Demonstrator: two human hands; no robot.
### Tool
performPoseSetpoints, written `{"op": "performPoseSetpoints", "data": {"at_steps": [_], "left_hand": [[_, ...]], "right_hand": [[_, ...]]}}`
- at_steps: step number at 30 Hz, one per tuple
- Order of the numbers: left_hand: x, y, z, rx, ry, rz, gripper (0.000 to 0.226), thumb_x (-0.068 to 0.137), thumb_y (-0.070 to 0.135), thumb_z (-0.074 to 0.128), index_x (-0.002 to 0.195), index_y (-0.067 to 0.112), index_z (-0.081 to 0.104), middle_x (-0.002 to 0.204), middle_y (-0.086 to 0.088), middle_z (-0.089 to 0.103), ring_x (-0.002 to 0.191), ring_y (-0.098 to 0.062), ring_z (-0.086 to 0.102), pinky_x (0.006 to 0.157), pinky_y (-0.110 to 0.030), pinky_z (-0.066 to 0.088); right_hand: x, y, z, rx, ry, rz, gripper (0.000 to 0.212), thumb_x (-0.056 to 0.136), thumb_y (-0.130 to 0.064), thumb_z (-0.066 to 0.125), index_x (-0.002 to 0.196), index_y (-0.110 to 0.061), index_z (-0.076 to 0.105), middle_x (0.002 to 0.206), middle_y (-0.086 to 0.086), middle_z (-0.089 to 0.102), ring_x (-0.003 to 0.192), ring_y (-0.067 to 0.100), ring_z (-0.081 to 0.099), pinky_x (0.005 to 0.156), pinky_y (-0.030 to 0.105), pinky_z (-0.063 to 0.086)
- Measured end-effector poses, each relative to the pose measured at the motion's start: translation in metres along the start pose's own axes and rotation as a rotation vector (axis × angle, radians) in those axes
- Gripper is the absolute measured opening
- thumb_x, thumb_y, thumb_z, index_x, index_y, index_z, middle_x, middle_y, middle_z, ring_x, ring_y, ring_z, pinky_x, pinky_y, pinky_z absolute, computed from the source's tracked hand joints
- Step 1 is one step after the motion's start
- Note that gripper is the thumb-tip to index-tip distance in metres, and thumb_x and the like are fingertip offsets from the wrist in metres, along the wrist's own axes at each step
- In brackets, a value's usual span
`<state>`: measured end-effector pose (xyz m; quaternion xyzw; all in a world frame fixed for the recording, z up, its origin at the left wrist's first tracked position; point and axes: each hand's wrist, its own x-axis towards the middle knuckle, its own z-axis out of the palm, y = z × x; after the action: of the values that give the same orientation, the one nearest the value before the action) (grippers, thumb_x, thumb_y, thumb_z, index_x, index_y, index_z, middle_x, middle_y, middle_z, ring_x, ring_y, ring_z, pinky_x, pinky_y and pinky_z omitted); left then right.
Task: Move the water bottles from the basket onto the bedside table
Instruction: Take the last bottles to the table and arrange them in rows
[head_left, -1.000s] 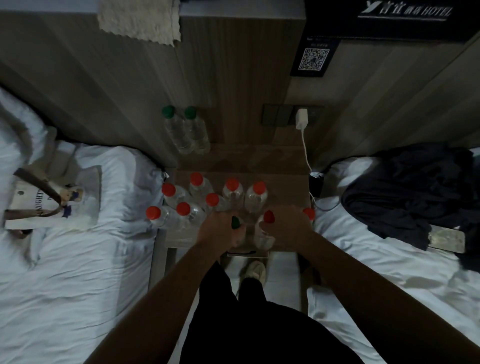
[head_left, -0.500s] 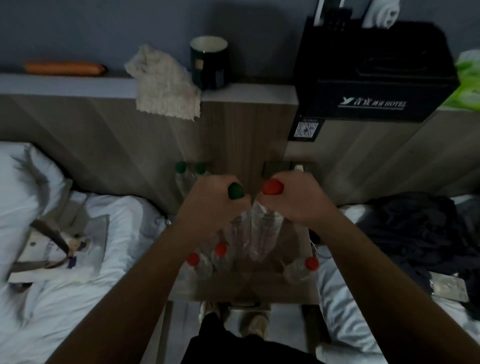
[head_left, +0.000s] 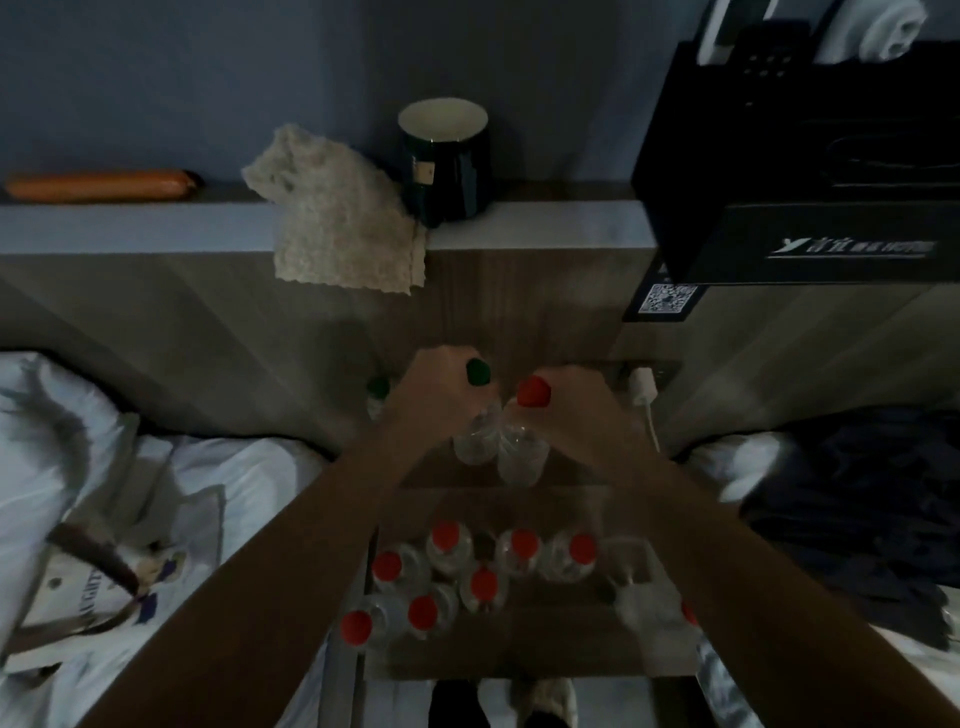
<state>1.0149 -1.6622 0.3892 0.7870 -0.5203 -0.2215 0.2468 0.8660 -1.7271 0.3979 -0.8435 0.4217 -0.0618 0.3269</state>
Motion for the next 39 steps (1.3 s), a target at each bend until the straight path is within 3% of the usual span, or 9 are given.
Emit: {"op": "performPoseSetpoints", "data": {"at_steps": [5, 12, 15, 19, 23, 27, 31, 35, 39], "left_hand": [[0.028, -0.039, 0.054, 0.13, -0.065, -0.109, 0.027, 0.085, 0.032, 0.057, 0.065, 0.014, 0.053, 0.062, 0.001, 0.049, 0.063, -0.018, 0.049, 0.056, -0.027, 0.034], [0.06, -0.087, 0.106, 0.069, -0.031, -0.135, 0.027, 0.085, 0.033, 0.057, 0.083, 0.007, 0.063, 0.085, -0.015, 0.066, 0.082, -0.03, 0.061, 0.064, -0.029, 0.036], [0.067, -0.099, 0.116, 0.06, 0.07, -0.081, 0.046, 0.072, 0.041, 0.044, 0.083, 0.002, 0.066, 0.082, -0.018, 0.067, 0.077, -0.032, 0.061, 0.062, -0.027, 0.031], [0.076, -0.108, 0.125, 0.029, 0.097, -0.061, 0.038, 0.07, 0.035, 0.046, 0.076, 0.003, 0.065, 0.067, -0.01, 0.062, 0.063, -0.027, 0.056, 0.057, -0.029, 0.036], [0.082, -0.109, 0.125, 0.063, 0.109, -0.084, 0.023, 0.083, 0.03, 0.058, 0.077, 0.007, 0.059, 0.067, 0.0, 0.049, 0.062, -0.016, 0.042, 0.059, -0.027, 0.028], [0.086, -0.106, 0.125, 0.099, 0.137, -0.148, 0.023, 0.085, 0.029, 0.059, 0.093, 0.008, 0.061, 0.08, -0.004, 0.056, 0.073, -0.017, 0.049, 0.063, -0.027, 0.029], [0.081, -0.106, 0.127, 0.116, 0.135, -0.152, 0.033, 0.086, 0.035, 0.058, 0.105, 0.008, 0.057, 0.099, -0.016, 0.065, 0.093, -0.034, 0.061, 0.065, -0.031, 0.035], [0.067, -0.104, 0.123, 0.188, 0.109, -0.137, 0.05, 0.09, 0.039, 0.053, 0.13, 0.011, 0.043, 0.116, -0.018, 0.059, 0.103, -0.034, 0.059, 0.07, -0.034, 0.038], [0.038, -0.098, 0.107, 0.09, 0.13, -0.075, 0.064, 0.09, 0.034, 0.054, 0.143, 0.018, 0.022, 0.129, -0.014, 0.054, 0.111, -0.03, 0.057, 0.083, -0.036, 0.045]], "right_hand": [[0.033, 0.033, 0.044, -0.006, -0.025, 0.144, 0.023, 0.083, -0.034, 0.063, 0.076, -0.012, 0.063, 0.071, 0.002, 0.06, 0.076, 0.02, 0.062, 0.063, 0.026, 0.038], [0.067, 0.063, 0.088, 0.082, 0.089, 0.18, 0.026, 0.084, -0.037, 0.065, 0.091, -0.012, 0.068, 0.085, 0.003, 0.067, 0.084, 0.017, 0.063, 0.056, 0.018, 0.033], [0.082, 0.072, 0.101, 0.076, 0.097, 0.182, 0.023, 0.084, -0.034, 0.064, 0.084, -0.011, 0.066, 0.07, -0.003, 0.059, 0.071, 0.013, 0.056, 0.051, 0.019, 0.033], [0.095, 0.083, 0.115, 0.105, 0.139, 0.171, 0.021, 0.082, -0.027, 0.068, 0.084, -0.006, 0.067, 0.076, 0.005, 0.067, 0.07, 0.017, 0.062, 0.061, 0.027, 0.049], [0.103, 0.089, 0.122, 0.148, 0.168, 0.157, 0.022, 0.08, -0.026, 0.071, 0.081, -0.005, 0.067, 0.074, 0.007, 0.065, 0.062, 0.011, 0.056, 0.055, 0.014, 0.043], [0.113, 0.09, 0.126, 0.176, 0.206, 0.136, 0.02, 0.079, -0.022, 0.07, 0.081, -0.003, 0.065, 0.076, 0.01, 0.067, 0.071, 0.02, 0.062, 0.067, 0.036, 0.053], [0.114, 0.091, 0.132, 0.164, 0.175, 0.124, 0.022, 0.082, -0.024, 0.069, 0.093, -0.006, 0.064, 0.085, 0.007, 0.065, 0.075, 0.013, 0.057, 0.064, 0.02, 0.046], [0.112, 0.095, 0.135, 0.12, 0.153, 0.142, 0.026, 0.085, -0.025, 0.067, 0.103, -0.007, 0.064, 0.096, 0.008, 0.067, 0.082, 0.013, 0.057, 0.072, 0.024, 0.045], [0.108, 0.101, 0.136, 0.193, 0.143, 0.172, 0.037, 0.083, -0.028, 0.07, 0.115, -0.014, 0.058, 0.096, -0.004, 0.058, 0.087, 0.007, 0.052, 0.064, 0.01, 0.037]]}}
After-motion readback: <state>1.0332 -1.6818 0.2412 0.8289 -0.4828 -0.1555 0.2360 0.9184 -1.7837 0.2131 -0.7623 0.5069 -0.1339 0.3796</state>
